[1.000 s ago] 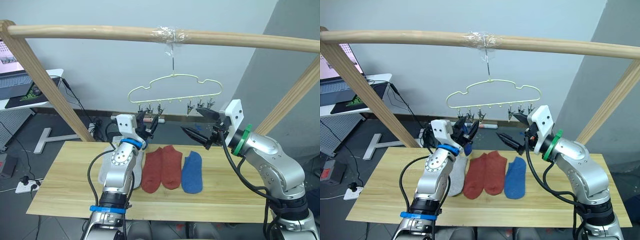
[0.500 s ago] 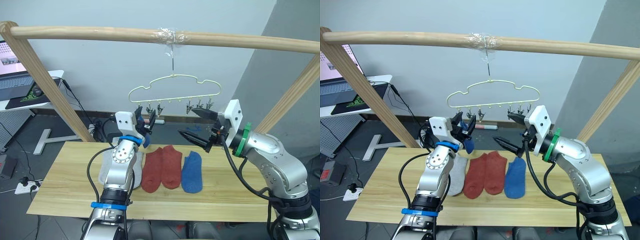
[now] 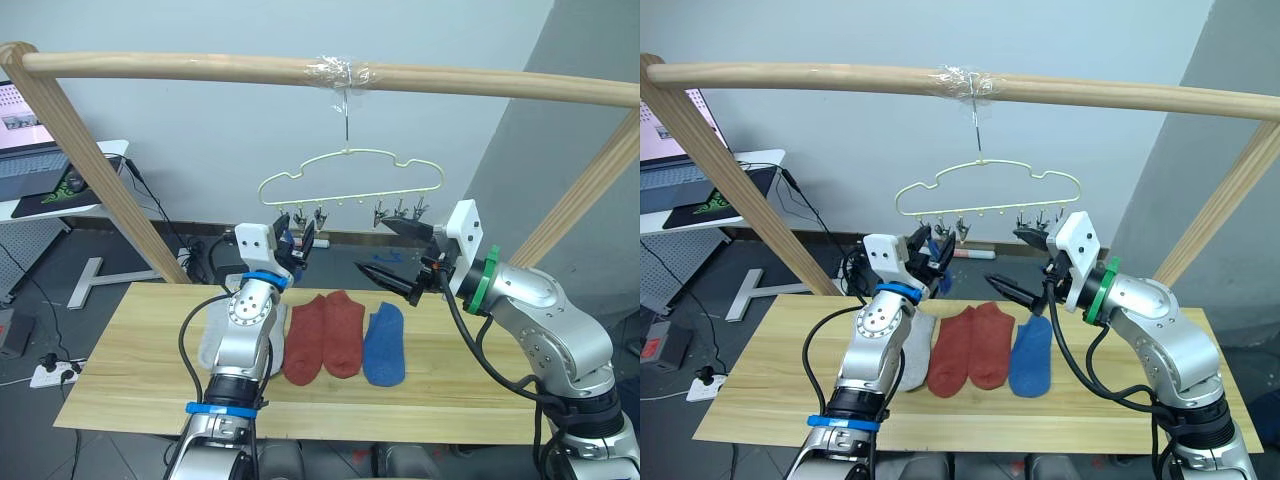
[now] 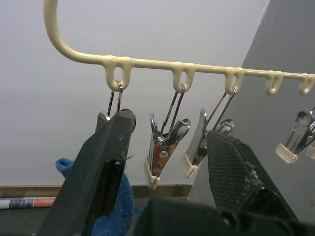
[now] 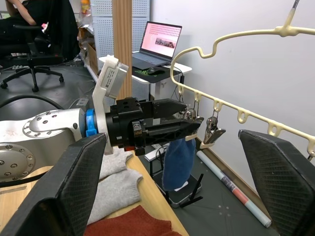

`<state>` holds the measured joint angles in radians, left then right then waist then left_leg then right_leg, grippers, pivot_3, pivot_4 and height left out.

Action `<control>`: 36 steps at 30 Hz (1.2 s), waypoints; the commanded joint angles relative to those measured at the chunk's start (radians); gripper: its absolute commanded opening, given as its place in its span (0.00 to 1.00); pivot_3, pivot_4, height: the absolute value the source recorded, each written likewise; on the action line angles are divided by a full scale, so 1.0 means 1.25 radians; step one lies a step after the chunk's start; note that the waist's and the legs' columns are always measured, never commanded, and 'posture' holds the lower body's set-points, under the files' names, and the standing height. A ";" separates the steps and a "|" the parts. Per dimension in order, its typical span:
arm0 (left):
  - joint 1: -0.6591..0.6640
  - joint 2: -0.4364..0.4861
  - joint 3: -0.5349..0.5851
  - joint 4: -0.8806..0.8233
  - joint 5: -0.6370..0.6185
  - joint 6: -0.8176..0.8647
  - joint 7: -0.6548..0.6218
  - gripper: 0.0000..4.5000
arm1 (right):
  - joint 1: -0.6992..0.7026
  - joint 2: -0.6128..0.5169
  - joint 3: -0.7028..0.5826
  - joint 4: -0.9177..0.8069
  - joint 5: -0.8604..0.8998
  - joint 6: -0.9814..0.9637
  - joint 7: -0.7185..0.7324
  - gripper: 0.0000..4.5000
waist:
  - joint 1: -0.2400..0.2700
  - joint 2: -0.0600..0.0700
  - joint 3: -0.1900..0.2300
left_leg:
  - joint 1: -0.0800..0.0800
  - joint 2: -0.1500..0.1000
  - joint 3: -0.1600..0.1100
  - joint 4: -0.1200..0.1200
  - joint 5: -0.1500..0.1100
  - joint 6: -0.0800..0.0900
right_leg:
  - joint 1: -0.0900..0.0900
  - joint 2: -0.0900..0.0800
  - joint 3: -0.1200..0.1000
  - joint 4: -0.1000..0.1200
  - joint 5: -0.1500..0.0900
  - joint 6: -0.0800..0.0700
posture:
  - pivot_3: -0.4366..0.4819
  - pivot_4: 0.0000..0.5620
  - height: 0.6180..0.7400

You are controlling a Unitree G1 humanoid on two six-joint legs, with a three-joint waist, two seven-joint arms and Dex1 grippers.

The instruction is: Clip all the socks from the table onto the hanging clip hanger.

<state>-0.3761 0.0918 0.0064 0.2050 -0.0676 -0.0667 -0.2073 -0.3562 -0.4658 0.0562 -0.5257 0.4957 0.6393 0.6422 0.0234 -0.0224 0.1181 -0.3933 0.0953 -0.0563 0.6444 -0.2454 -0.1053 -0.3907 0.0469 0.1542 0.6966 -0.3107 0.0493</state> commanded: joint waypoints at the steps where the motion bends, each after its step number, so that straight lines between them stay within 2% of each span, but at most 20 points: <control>1: -0.014 -0.001 -0.004 -0.013 0.002 -0.007 0.000 0.60 | -0.017 0.000 -0.021 -0.024 0.019 -0.006 -0.006 1.00 | 0.000 0.000 0.000 | 0.000 0.000 0.000 0.000 0.000 0.000 | 0.000 0.000 0.000 0.000 0.000 0.000 | 0.56 0.14 1.00; 5: -0.013 -0.003 -0.008 -0.013 0.001 -0.003 -0.003 0.42 | -0.016 0.002 -0.024 -0.025 0.023 -0.004 -0.011 1.00 | 0.000 0.000 0.000 | 0.000 0.000 0.000 0.000 0.000 0.000 | 0.000 0.000 0.000 0.000 0.000 0.000 | 0.55 0.14 1.00; 13: -0.005 -0.001 -0.004 -0.040 0.004 -0.007 0.005 0.42 | -0.012 0.000 -0.025 -0.026 0.028 -0.003 -0.016 1.00 | 0.000 0.000 0.000 | 0.000 0.000 0.000 0.000 0.000 0.000 | 0.000 0.000 0.000 0.000 0.000 0.000 | 0.56 0.14 1.00; 23: 0.081 0.002 -0.018 -0.143 0.005 0.016 -0.004 0.42 | -0.010 -0.002 -0.022 -0.025 0.027 -0.008 -0.018 1.00 | 0.000 0.000 0.000 | 0.000 0.000 0.000 0.000 0.000 0.000 | 0.000 0.000 0.000 0.000 0.000 0.000 | 0.56 0.14 1.00; 36: 0.004 -0.004 -0.024 -0.045 0.022 0.008 0.018 0.42 | -0.015 -0.003 -0.022 -0.029 0.029 -0.005 -0.020 1.00 | -0.001 0.000 0.000 | 0.000 0.000 0.000 0.000 0.000 0.000 | 0.000 0.000 0.000 -0.001 0.000 0.000 | 0.54 0.14 1.00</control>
<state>-0.3526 0.0895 -0.0305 0.1567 -0.0490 -0.0311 -0.1928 -0.3615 -0.4648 0.0528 -0.5258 0.5171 0.6427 0.6242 0.0226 -0.0224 0.1181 -0.3933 0.0953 -0.0562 0.6443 -0.2454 -0.1053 -0.3904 0.0469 0.1543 0.6957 -0.3109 0.0496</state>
